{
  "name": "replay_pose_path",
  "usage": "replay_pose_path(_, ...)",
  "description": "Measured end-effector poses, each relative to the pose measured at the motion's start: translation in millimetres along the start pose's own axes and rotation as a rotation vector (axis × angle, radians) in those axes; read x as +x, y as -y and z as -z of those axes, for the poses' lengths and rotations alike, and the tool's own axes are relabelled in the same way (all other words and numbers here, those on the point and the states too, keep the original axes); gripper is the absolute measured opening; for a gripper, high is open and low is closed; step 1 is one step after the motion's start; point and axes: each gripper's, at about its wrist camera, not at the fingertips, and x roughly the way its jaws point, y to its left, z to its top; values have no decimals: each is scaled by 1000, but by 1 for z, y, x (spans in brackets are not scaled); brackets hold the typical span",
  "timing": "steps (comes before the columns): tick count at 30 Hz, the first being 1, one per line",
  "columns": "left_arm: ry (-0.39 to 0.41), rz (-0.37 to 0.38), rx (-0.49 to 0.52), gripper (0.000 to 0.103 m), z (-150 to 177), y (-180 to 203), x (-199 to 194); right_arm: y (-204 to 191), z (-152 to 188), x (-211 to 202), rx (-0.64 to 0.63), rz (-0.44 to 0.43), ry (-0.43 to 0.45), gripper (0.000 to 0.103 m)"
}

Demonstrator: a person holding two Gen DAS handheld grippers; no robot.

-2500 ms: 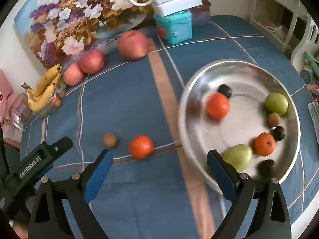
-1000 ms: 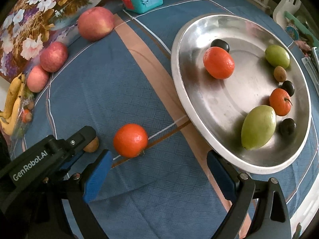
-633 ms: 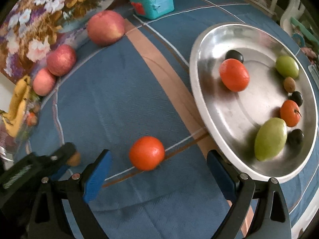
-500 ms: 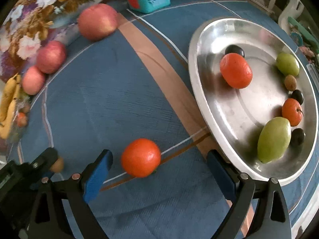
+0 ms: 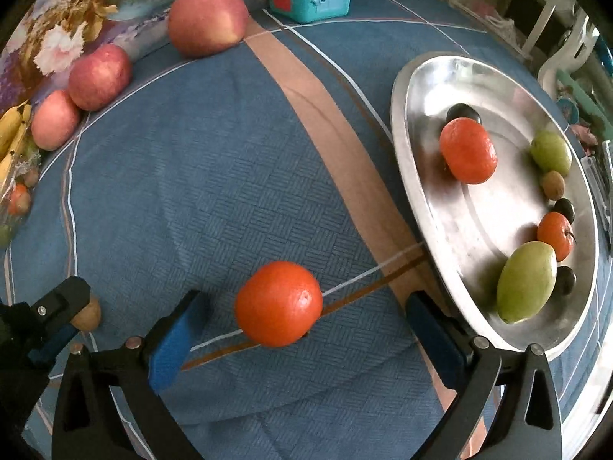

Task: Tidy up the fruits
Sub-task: 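Grasp the brown kiwi with the left tool while the right tool grasps the tangerine, then carry the kiwi and tangerine over the plate and open both tools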

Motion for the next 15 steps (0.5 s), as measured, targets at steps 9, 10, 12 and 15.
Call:
replay_pose_path(9,2,-1,7,28,0,1,-1,4,-4,-11,36,-5,-23,52)
replay_pose_path(10,4,-3,8,28,0,2,-1,3,-3,-14,28,-23,-18,43)
replay_pose_path(12,6,-3,11,28,1,3,-1,1,-4,-21,12,-61,-15,36)
replay_pose_path(15,11,-3,16,28,1,6,-3,-3,-2,-36,-10,-52,30,36)
